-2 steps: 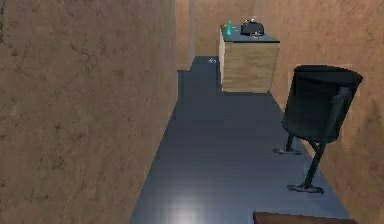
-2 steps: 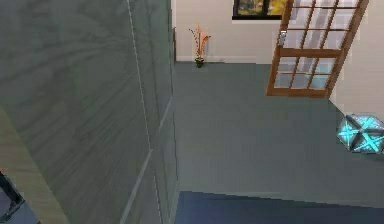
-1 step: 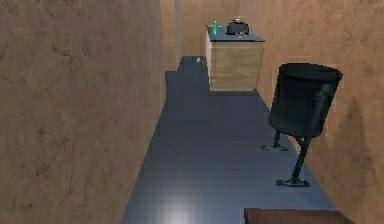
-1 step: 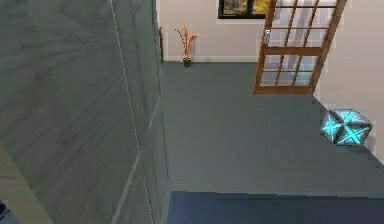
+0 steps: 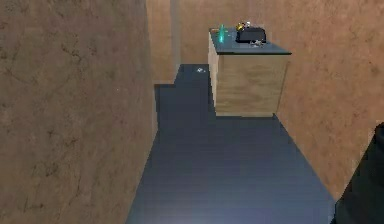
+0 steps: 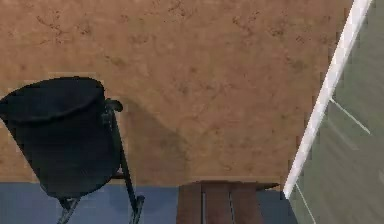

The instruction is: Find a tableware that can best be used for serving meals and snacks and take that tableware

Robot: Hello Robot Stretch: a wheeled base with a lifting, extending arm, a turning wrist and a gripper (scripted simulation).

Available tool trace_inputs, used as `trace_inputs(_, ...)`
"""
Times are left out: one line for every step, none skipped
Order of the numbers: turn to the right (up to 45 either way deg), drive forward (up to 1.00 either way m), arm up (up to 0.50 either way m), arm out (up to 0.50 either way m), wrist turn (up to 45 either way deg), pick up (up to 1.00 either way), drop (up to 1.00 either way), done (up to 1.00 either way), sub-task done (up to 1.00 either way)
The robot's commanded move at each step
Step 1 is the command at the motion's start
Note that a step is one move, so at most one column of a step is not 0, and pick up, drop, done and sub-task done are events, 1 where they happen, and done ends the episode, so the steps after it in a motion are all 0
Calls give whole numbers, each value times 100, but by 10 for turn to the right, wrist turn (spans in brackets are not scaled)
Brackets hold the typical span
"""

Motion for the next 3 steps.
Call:
trace_inputs(0, 100, 0, 0, 0, 0, 0, 0, 0)
trace_inputs(0, 100, 0, 0, 0, 0, 0, 0, 0)
trace_inputs(0, 100, 0, 0, 0, 0, 0, 0, 0)
